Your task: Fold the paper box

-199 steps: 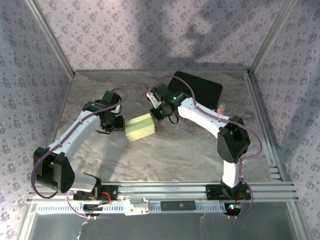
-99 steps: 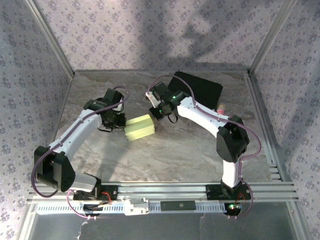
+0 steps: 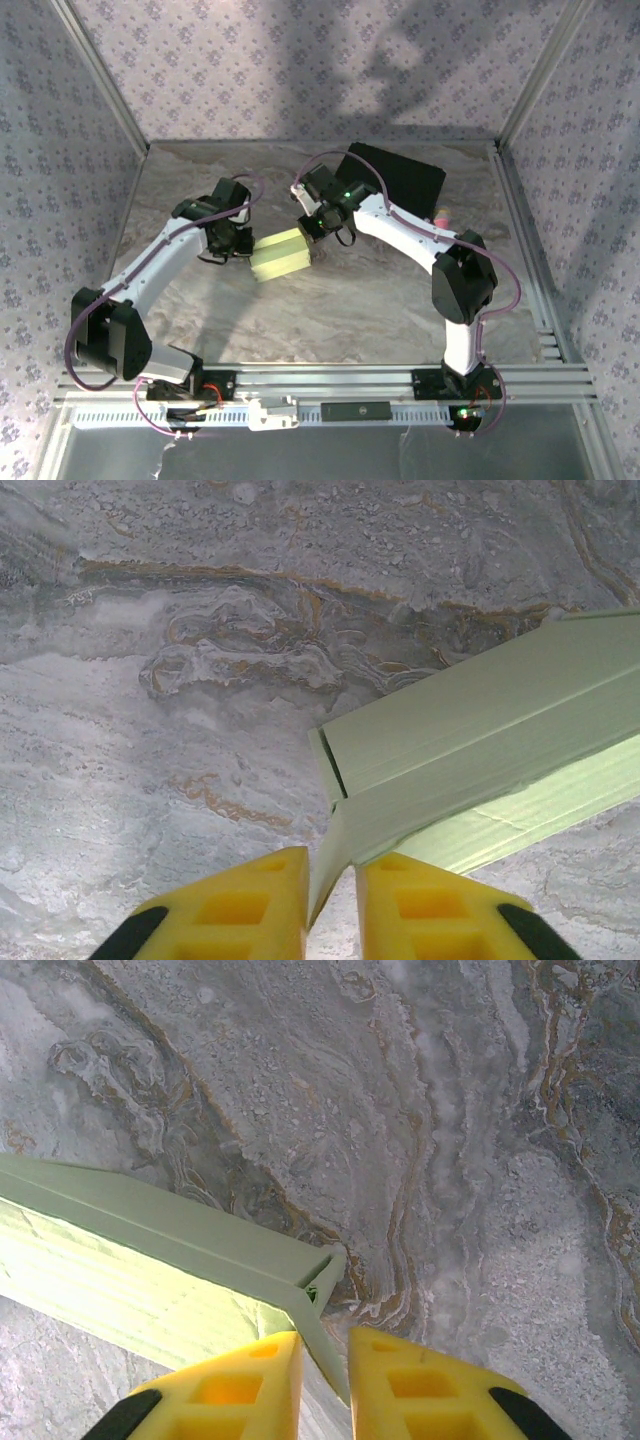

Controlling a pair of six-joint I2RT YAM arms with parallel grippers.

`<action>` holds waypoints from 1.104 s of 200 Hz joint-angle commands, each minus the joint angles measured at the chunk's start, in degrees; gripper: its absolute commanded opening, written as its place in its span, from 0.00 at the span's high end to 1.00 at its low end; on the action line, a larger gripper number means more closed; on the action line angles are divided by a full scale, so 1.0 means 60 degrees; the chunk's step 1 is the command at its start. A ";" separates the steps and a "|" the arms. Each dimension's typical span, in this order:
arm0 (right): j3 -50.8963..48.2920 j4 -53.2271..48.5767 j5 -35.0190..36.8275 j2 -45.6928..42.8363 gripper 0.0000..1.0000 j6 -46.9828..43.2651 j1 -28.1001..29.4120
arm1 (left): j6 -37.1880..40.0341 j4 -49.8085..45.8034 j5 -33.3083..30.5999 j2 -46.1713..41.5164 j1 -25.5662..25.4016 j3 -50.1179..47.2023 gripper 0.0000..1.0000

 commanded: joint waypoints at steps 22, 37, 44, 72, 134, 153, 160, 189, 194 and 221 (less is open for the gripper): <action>0.0324 -0.0357 -0.0105 0.0179 0.85 -0.0167 0.0077 | 0.0039 -0.0128 -0.0062 0.0094 -0.0081 0.0153 0.88; 0.0309 -0.0355 -0.0082 0.0151 0.87 -0.0145 0.0106 | -0.0026 -0.0109 -0.0048 0.0113 -0.0095 0.0142 0.91; 0.0315 -0.0352 -0.0075 0.0136 0.87 -0.0122 0.0131 | -0.0055 -0.0089 -0.0047 0.0124 -0.0089 0.0131 0.93; 0.0286 -0.0377 0.0161 0.0105 0.92 -0.0046 0.0280 | -0.0165 -0.0055 0.0003 0.0187 -0.0117 0.0088 0.95; -0.0050 -0.0114 0.0776 -0.0200 1.00 0.0735 0.0538 | -0.0602 0.0260 0.0081 0.0004 -0.0122 -0.0088 1.00; -0.0292 0.0080 0.1037 -0.0282 1.00 0.0985 0.0659 | -0.0877 0.0479 0.0156 -0.0087 -0.0126 -0.0228 1.00; -0.0362 0.0157 0.1106 -0.0310 1.00 0.1072 0.0686 | -0.0979 0.0548 0.0183 -0.0138 -0.0114 -0.0274 1.00; -0.0827 0.0595 0.1327 -0.0570 1.00 0.1495 0.0792 | -0.1392 0.0913 0.0337 -0.0307 -0.0126 -0.0469 1.00; -0.0914 0.0663 0.1384 -0.0630 1.00 0.1596 0.0788 | -0.1459 0.0958 0.0393 -0.0313 -0.0115 -0.0482 1.00; -0.1281 0.1113 0.1505 -0.0900 1.00 0.2025 0.0829 | -0.1808 0.1248 0.0482 -0.0397 -0.0125 -0.0681 1.00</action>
